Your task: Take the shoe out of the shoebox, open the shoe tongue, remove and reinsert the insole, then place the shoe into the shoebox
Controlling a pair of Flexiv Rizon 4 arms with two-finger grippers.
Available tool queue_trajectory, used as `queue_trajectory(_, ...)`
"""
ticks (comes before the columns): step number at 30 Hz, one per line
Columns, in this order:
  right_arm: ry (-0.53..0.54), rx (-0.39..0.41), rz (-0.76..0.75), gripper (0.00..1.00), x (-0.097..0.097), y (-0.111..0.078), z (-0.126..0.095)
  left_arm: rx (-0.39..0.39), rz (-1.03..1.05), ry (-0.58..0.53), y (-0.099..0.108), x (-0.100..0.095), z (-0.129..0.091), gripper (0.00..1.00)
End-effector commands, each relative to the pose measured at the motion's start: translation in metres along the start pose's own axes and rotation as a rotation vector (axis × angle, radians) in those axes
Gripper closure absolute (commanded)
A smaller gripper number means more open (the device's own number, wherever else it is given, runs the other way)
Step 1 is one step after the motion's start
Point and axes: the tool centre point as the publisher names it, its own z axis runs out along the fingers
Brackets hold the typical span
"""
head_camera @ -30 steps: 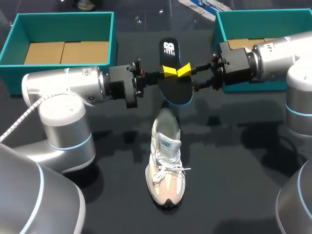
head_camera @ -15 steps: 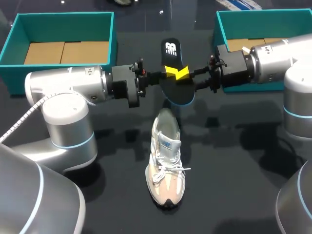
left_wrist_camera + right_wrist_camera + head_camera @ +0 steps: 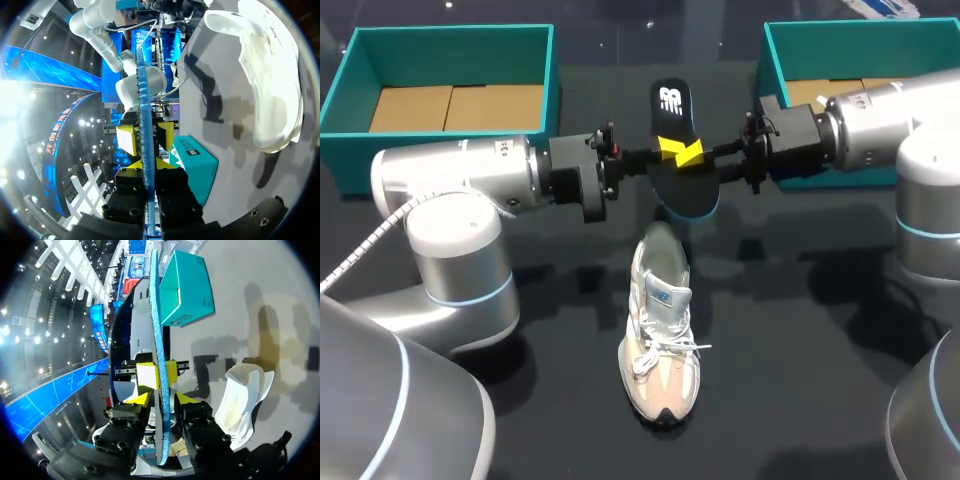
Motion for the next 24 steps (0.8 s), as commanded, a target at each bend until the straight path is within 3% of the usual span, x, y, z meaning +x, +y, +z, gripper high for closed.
queue_trajectory(1, -0.001, 0.003, 0.005, 0.76, 0.000, 0.001, 0.002, -0.006, 0.004, -0.001, -0.002, 0.001, 0.001, 1.00)
queue_trajectory(5, 0.001, 0.003, 0.007, 0.91, 0.000, 0.000, 0.002, -0.008, 0.005, -0.001, -0.002, 0.002, 0.001, 1.00)
queue_trajectory(6, 0.001, 0.003, 0.007, 0.99, -0.001, 0.000, 0.002, -0.009, 0.004, -0.001, -0.002, 0.002, 0.001, 1.00)
queue_trajectory(16, 0.010, -0.002, 0.004, 1.00, -0.003, -0.001, 0.000, -0.011, 0.001, 0.002, -0.003, 0.003, 0.002, 1.00)
queue_trajectory(17, 0.013, -0.003, 0.002, 1.00, -0.003, -0.002, 0.000, -0.010, -0.001, 0.002, -0.004, 0.003, 0.001, 0.90)
queue_trajectory(18, 0.017, -0.005, -0.001, 1.00, -0.004, -0.002, 0.000, -0.010, -0.004, 0.002, -0.004, 0.002, 0.000, 0.50)
queue_trajectory(19, 0.021, -0.008, -0.004, 1.00, -0.005, -0.002, -0.001, -0.010, -0.011, 0.002, -0.005, 0.002, -0.002, 0.00)
queue_trajectory(24, 0.035, -0.017, -0.037, 1.00, -0.010, -0.001, -0.011, -0.033, -0.033, 0.027, -0.008, 0.000, -0.020, 0.00)
